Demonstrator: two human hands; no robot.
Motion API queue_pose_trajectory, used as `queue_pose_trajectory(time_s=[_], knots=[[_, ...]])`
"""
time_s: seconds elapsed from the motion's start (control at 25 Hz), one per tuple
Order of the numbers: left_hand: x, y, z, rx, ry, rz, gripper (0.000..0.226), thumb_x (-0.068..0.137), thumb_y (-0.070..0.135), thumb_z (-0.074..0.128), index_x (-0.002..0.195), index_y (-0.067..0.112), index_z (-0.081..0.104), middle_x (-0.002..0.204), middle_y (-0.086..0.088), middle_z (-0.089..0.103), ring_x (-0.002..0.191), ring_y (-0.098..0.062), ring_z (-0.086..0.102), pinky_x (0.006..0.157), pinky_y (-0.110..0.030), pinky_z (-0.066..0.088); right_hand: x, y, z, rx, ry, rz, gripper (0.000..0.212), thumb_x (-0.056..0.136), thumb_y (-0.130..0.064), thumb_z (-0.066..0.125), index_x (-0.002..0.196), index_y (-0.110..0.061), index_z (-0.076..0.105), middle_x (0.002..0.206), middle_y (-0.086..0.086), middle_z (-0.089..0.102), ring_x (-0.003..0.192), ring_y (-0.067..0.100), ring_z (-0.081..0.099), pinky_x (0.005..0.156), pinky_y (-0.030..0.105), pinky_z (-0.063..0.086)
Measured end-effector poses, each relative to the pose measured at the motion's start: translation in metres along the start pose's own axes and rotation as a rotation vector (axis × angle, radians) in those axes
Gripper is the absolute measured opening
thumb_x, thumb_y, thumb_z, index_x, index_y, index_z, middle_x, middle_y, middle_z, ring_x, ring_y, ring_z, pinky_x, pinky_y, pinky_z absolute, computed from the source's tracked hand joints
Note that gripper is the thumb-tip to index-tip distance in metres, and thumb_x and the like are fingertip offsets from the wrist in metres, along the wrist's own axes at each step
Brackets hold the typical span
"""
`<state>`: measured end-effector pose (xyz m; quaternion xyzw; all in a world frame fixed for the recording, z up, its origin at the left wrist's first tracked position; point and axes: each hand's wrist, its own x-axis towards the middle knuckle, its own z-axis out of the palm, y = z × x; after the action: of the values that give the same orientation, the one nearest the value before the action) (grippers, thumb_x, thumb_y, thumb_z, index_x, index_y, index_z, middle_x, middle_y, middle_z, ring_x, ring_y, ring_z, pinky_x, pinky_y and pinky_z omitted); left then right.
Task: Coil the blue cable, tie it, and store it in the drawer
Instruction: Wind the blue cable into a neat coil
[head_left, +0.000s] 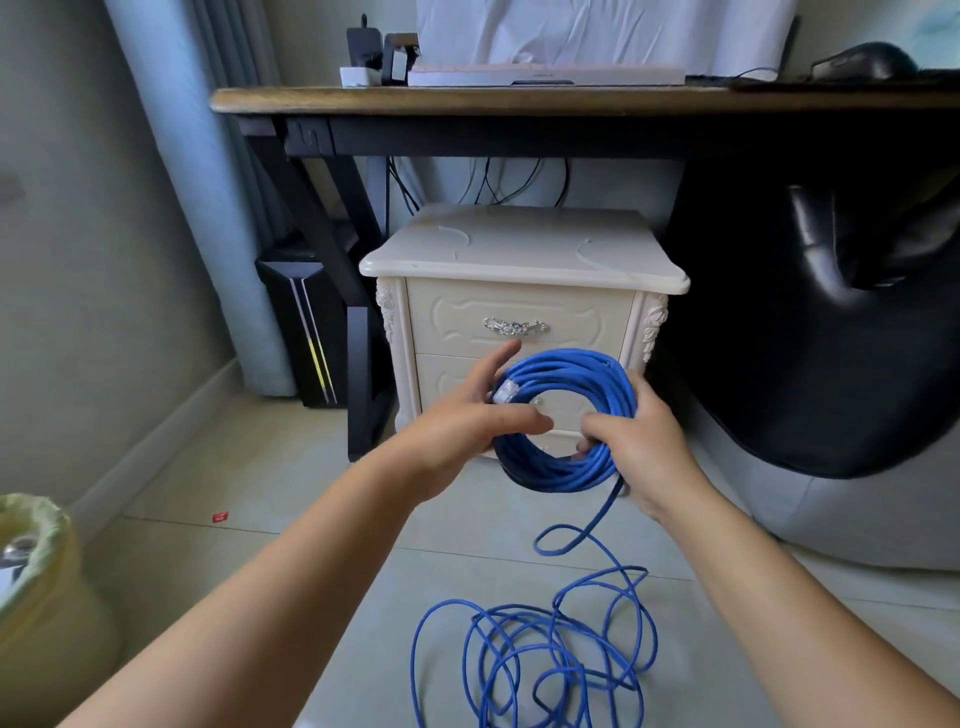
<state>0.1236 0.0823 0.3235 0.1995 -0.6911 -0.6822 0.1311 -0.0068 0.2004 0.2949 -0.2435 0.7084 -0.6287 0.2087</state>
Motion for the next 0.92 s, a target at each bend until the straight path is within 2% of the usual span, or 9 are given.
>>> queue_pose_trajectory(time_s=[0.16, 0.2, 0.28, 0.36, 0.4, 0.52, 0.68, 0.8, 0.92], knots=[[0.004, 0.020, 0.017, 0.780, 0.012, 0.123, 0.096, 0.070, 0.014, 0.075, 0.149, 0.039, 0.027, 0.136, 0.004, 0.048, 0.114, -0.017, 0.057, 0.098, -0.035, 0.050, -0.011, -0.013, -0.005, -0.304, -0.183, -0.158, 0.048, 0.078, 0.002, 0.059, 0.109, -0.035, 0.058, 0.088, -0.008, 0.066, 0.074, 0.013, 0.061, 0.061, 0.024, 0.045], [0.005, 0.021, 0.021, 0.909, 0.044, 0.164, 0.091, 0.072, 0.013, 0.074, 0.148, 0.037, 0.029, 0.131, 0.003, 0.052, 0.110, -0.017, 0.058, 0.094, -0.032, 0.051, -0.013, -0.017, -0.005, -0.323, -0.197, -0.186, 0.049, 0.078, 0.001, 0.059, 0.109, -0.036, 0.058, 0.090, -0.008, 0.066, 0.077, 0.012, 0.061, 0.061, 0.023, 0.045], [0.003, 0.021, 0.025, 0.964, 0.189, 0.237, 0.065, 0.079, 0.013, 0.069, 0.136, 0.030, 0.045, 0.107, 0.005, 0.064, 0.093, -0.015, 0.061, 0.079, -0.026, 0.050, -0.019, -0.023, -0.002, -0.359, -0.185, -0.238, 0.048, 0.077, 0.000, 0.060, 0.107, -0.037, 0.058, 0.092, -0.006, 0.067, 0.080, 0.013, 0.061, 0.064, 0.022, 0.045], [-0.001, 0.016, 0.026, 0.879, 0.335, 0.299, 0.033, 0.083, 0.012, 0.061, 0.113, 0.025, 0.057, 0.084, 0.008, 0.064, 0.075, -0.013, 0.060, 0.063, -0.023, 0.045, -0.026, -0.027, 0.002, -0.371, -0.158, -0.282, 0.047, 0.076, -0.003, 0.061, 0.110, -0.036, 0.060, 0.094, -0.005, 0.067, 0.083, 0.014, 0.061, 0.068, 0.025, 0.047], [-0.004, 0.013, 0.026, 0.823, 0.373, 0.320, 0.027, 0.083, 0.011, 0.059, 0.106, 0.025, 0.059, 0.079, 0.008, 0.064, 0.071, -0.011, 0.060, 0.059, -0.023, 0.043, -0.031, -0.028, 0.005, -0.359, -0.133, -0.287, 0.047, 0.076, -0.005, 0.063, 0.112, -0.036, 0.059, 0.095, -0.006, 0.066, 0.085, 0.014, 0.061, 0.071, 0.027, 0.048], [-0.013, 0.002, 0.021, 0.602, 0.409, 0.302, 0.024, 0.083, 0.010, 0.061, 0.099, 0.028, 0.061, 0.074, 0.009, 0.066, 0.066, -0.008, 0.060, 0.060, -0.025, 0.046, -0.045, -0.028, 0.008, -0.339, -0.075, -0.212, 0.052, 0.076, -0.015, 0.070, 0.120, -0.037, 0.051, 0.097, -0.010, 0.063, 0.087, 0.012, 0.061, 0.073, 0.026, 0.048], [-0.013, -0.012, 0.012, -0.014, 0.483, 0.163, 0.018, 0.085, 0.005, 0.063, 0.089, 0.022, 0.062, 0.065, 0.002, 0.059, 0.061, -0.017, 0.054, 0.064, -0.034, 0.049, -0.055, -0.020, 0.013, -0.254, -0.067, -0.040, 0.053, 0.076, -0.030, 0.075, 0.121, -0.043, 0.048, 0.098, -0.012, 0.063, 0.091, 0.013, 0.062, 0.077, 0.029, 0.051], [-0.009, -0.020, 0.014, -0.362, 0.535, 0.031, 0.013, 0.088, 0.005, 0.061, 0.092, 0.018, 0.059, 0.068, -0.003, 0.057, 0.061, -0.018, 0.053, 0.060, -0.033, 0.045, -0.057, -0.015, 0.027, -0.076, -0.027, 0.018, 0.065, 0.078, -0.024, 0.078, 0.126, -0.048, 0.040, 0.106, -0.011, 0.062, 0.092, 0.005, 0.064, 0.078, 0.029, 0.058], [-0.002, -0.033, 0.019, -0.513, 0.537, -0.071, 0.010, 0.091, 0.011, 0.059, 0.097, 0.018, 0.056, 0.068, -0.005, 0.056, 0.055, -0.019, 0.053, 0.045, -0.025, 0.037, -0.050, -0.001, 0.041, 0.143, 0.044, 0.089, 0.067, 0.076, -0.015, 0.079, 0.128, -0.041, 0.045, 0.106, -0.001, 0.066, 0.088, 0.009, 0.069, 0.076, 0.031, 0.059]])
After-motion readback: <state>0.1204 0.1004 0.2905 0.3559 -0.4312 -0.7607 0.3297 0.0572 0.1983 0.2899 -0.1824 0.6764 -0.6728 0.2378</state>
